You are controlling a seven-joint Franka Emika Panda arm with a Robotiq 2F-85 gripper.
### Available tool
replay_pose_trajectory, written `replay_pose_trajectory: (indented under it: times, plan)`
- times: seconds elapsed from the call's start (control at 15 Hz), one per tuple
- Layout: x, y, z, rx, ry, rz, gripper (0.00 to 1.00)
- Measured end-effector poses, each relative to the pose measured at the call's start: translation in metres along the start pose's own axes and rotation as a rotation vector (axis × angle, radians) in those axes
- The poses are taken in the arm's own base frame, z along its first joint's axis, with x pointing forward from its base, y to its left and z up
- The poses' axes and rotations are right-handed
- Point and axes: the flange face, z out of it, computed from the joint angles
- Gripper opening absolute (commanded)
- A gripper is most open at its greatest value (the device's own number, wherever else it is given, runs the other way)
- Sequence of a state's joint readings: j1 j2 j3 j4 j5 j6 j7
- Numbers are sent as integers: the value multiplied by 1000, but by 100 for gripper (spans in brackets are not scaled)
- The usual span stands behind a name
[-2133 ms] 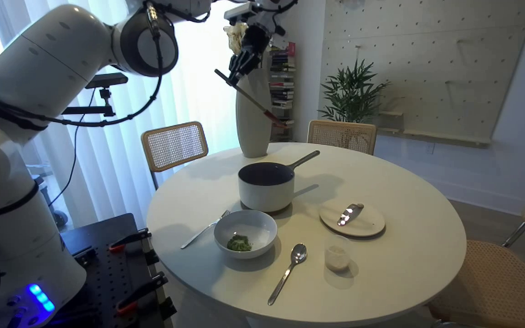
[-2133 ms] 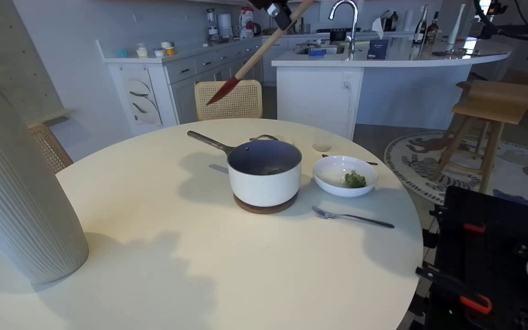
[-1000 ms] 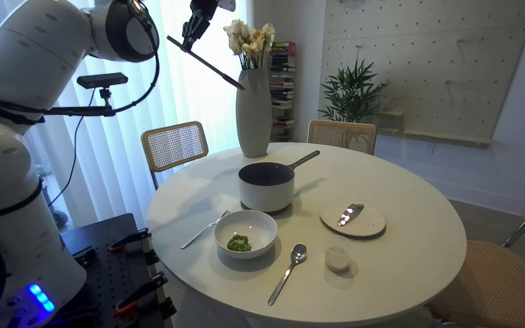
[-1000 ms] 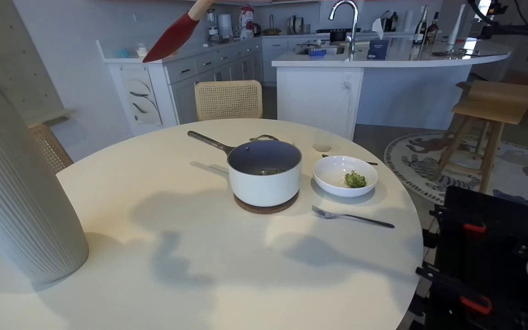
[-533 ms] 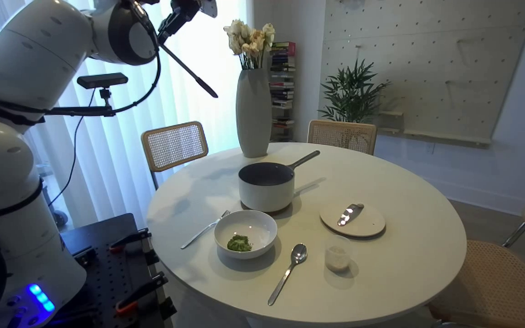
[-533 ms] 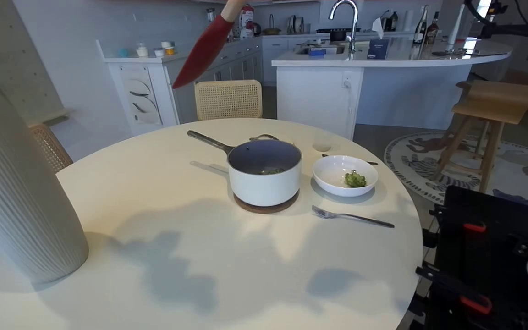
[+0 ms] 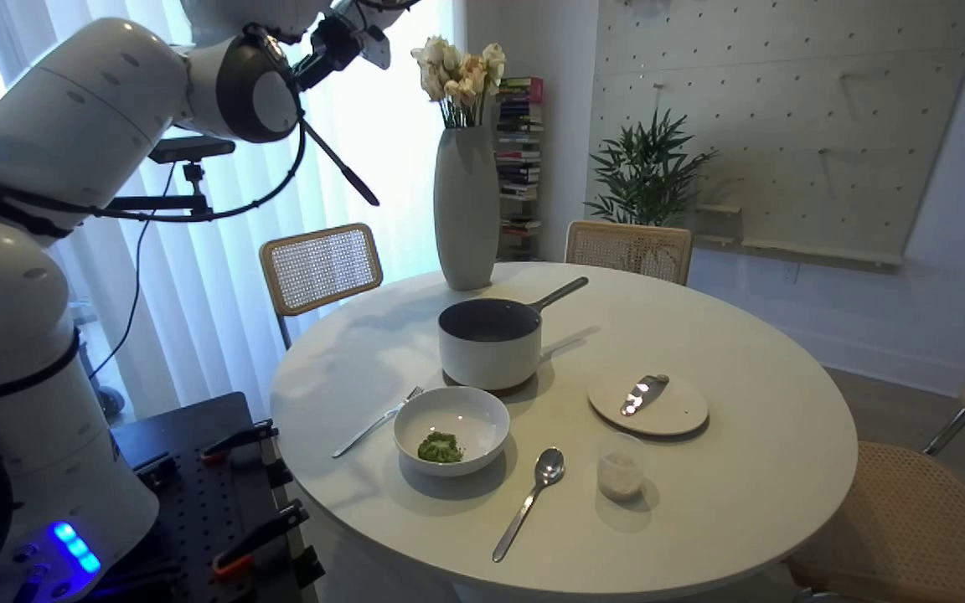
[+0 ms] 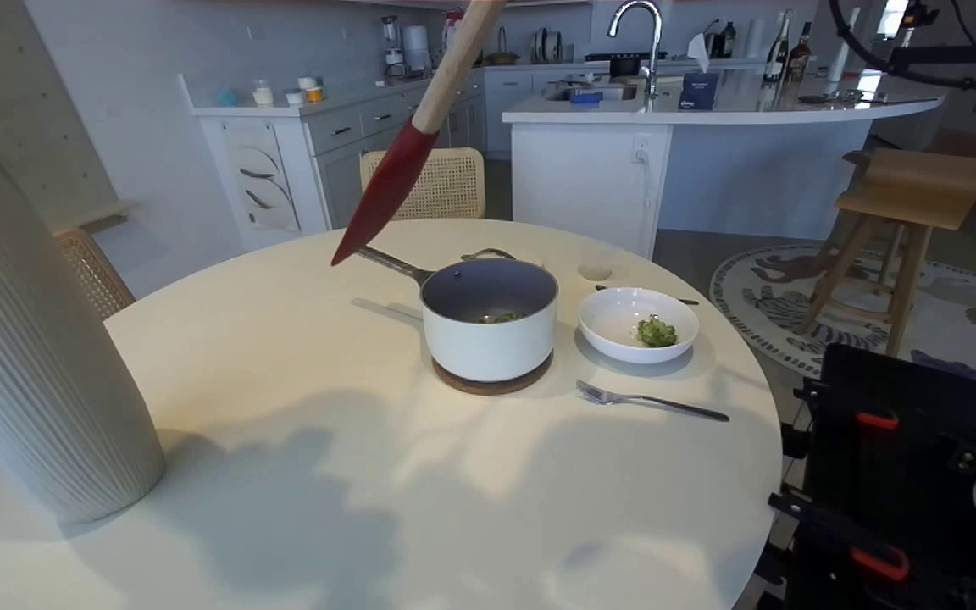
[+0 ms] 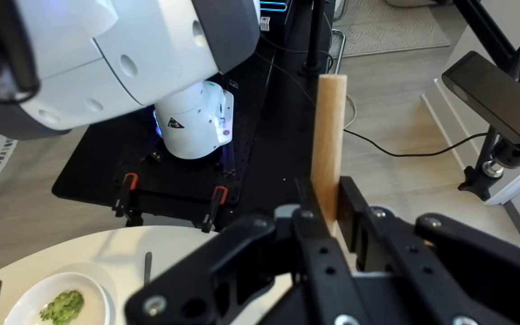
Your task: Use the spatula to mix the contents of the pot then put it back on the table
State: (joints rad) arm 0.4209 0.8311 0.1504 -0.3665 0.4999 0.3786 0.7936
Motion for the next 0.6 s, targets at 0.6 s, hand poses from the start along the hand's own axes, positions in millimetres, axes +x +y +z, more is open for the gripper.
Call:
replay_pose_trajectory:
  times: [0.6]
  plan:
    - [79,-24,33,-37,-127,9,4]
